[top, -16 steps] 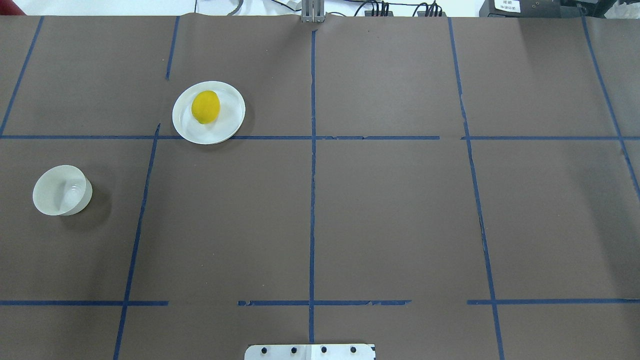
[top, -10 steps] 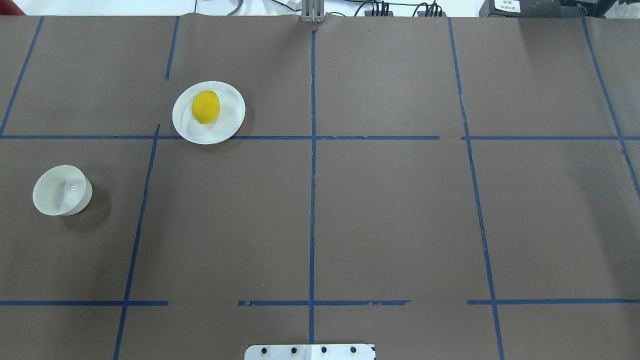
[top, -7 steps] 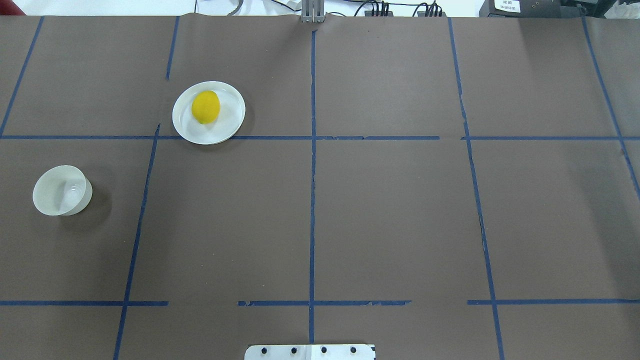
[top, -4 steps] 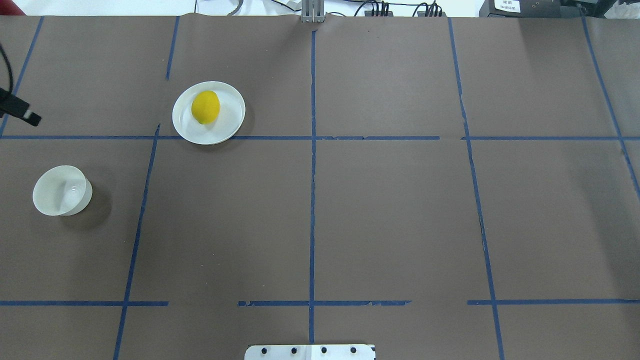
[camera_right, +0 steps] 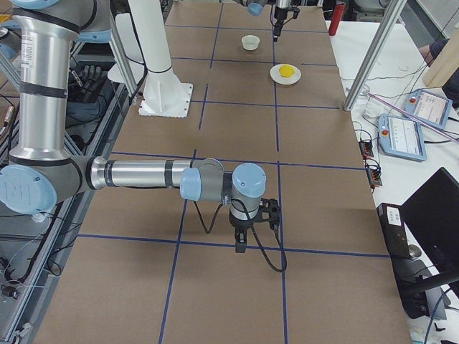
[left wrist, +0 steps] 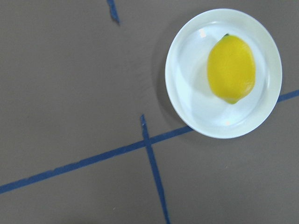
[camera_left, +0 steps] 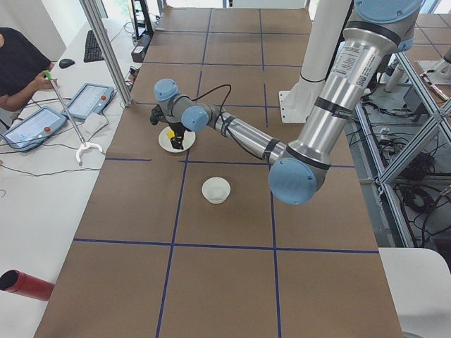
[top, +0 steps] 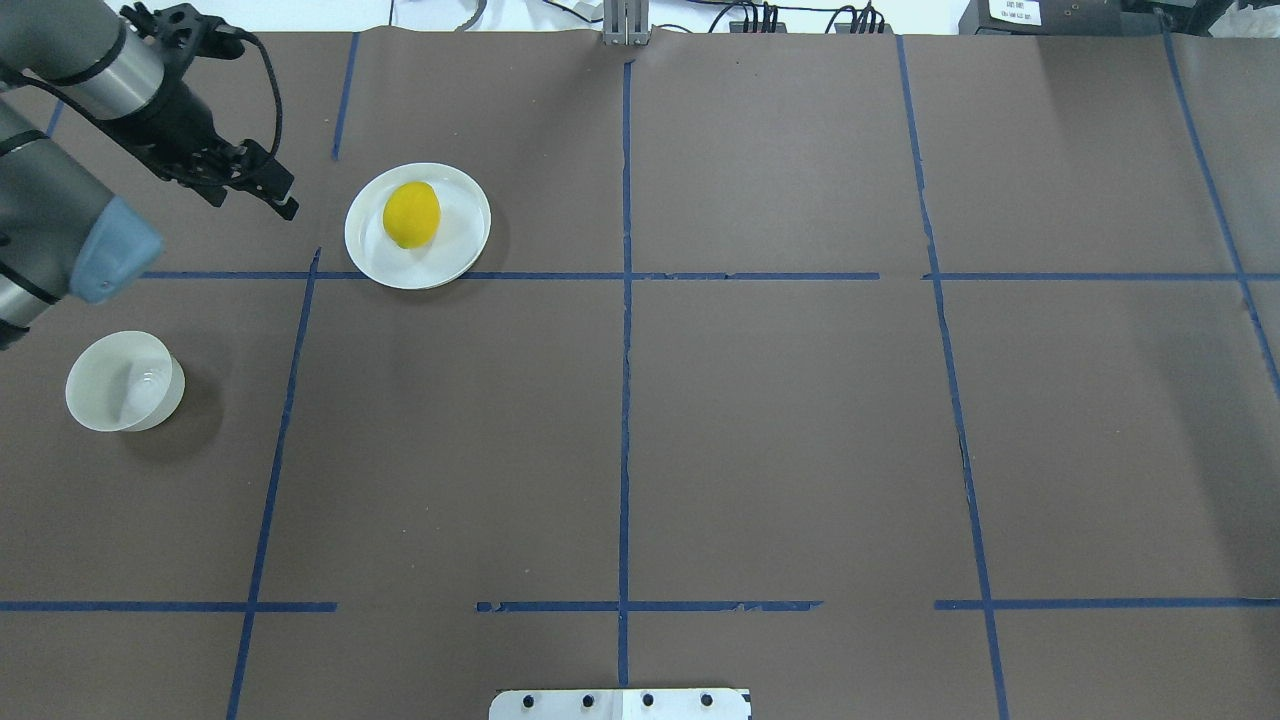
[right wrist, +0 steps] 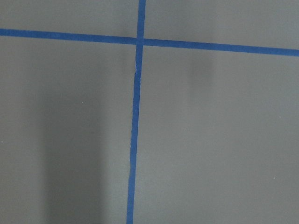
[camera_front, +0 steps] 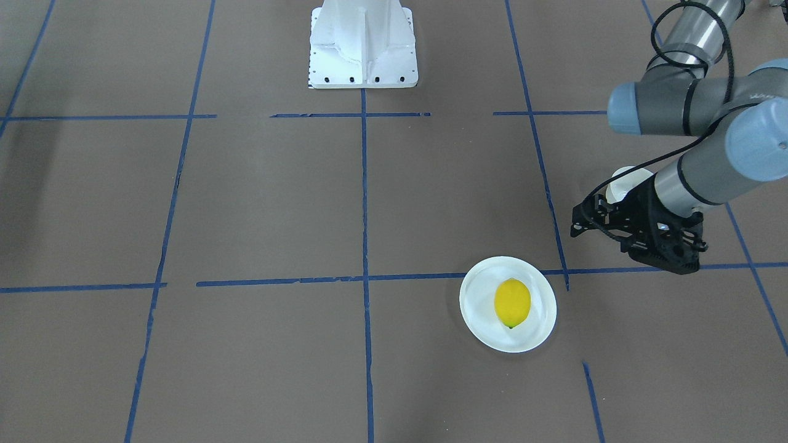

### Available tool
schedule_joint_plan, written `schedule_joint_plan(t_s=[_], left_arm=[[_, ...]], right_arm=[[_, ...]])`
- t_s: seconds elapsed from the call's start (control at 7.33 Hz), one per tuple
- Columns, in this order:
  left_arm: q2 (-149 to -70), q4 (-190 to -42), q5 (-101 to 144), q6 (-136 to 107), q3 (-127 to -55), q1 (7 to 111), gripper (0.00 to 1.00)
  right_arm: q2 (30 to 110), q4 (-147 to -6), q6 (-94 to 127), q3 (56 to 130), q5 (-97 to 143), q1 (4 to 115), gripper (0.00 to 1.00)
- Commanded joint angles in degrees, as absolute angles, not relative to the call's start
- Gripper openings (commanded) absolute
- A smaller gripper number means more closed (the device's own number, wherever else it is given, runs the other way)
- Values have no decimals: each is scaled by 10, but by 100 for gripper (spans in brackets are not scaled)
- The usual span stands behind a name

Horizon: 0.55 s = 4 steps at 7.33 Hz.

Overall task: Move lemon from plate to bowl
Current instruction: 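Move the left gripper over the yellow lemon on the white plate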

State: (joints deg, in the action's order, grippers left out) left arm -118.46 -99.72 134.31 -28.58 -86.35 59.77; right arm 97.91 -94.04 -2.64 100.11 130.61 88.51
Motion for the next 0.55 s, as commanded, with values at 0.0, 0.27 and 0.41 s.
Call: schedule_joint_plan(t_s=[0.0,0.27,0.41], left_arm=[[-1239,-1083,1311,-357,-772,569,99],[-1297,-1088,1271,-363,-696,549,98],[-1310,-1114,1271,-372,-672,548,95]], right_arm=[[979,-940,-26,1001,1306,885,100],[979,-940,-26,1001,1306,885,100],[979,-940,-26,1001,1306,885,100]])
